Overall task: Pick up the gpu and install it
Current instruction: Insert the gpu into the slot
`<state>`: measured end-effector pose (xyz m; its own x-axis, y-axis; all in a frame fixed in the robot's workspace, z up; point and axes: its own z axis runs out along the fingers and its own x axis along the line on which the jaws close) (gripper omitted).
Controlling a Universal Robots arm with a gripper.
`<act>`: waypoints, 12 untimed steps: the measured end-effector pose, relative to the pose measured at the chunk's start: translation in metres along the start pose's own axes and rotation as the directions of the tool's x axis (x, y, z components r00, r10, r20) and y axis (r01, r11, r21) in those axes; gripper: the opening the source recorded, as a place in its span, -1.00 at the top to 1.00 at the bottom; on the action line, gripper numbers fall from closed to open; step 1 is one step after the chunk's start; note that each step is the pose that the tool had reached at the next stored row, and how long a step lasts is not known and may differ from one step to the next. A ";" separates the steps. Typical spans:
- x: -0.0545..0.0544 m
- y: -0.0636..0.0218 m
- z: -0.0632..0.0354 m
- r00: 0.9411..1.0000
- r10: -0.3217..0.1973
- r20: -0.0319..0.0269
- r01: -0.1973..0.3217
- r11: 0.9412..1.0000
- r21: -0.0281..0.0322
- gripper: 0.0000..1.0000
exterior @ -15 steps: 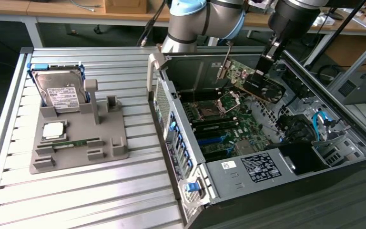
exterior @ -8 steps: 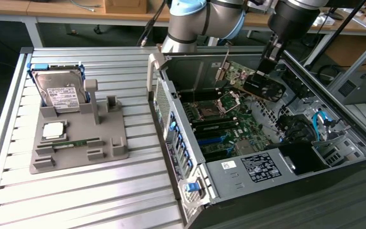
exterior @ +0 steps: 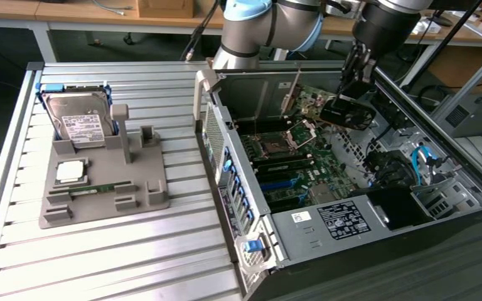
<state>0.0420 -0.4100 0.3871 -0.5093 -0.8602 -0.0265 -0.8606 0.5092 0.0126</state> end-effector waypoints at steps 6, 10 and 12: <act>0.000 0.0000 0.0007 0.993 -0.117 -0.001 0.117 0.993 -0.003 0.47; 0.000 0.0000 0.0013 0.978 -0.210 -0.002 0.210 0.978 -0.006 0.47; 0.000 0.0000 0.0015 0.969 -0.246 -0.002 0.246 0.969 -0.007 0.47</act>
<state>0.0420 -0.4100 0.3856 -0.2820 -0.9590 -0.0266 -0.9594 0.2818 0.0126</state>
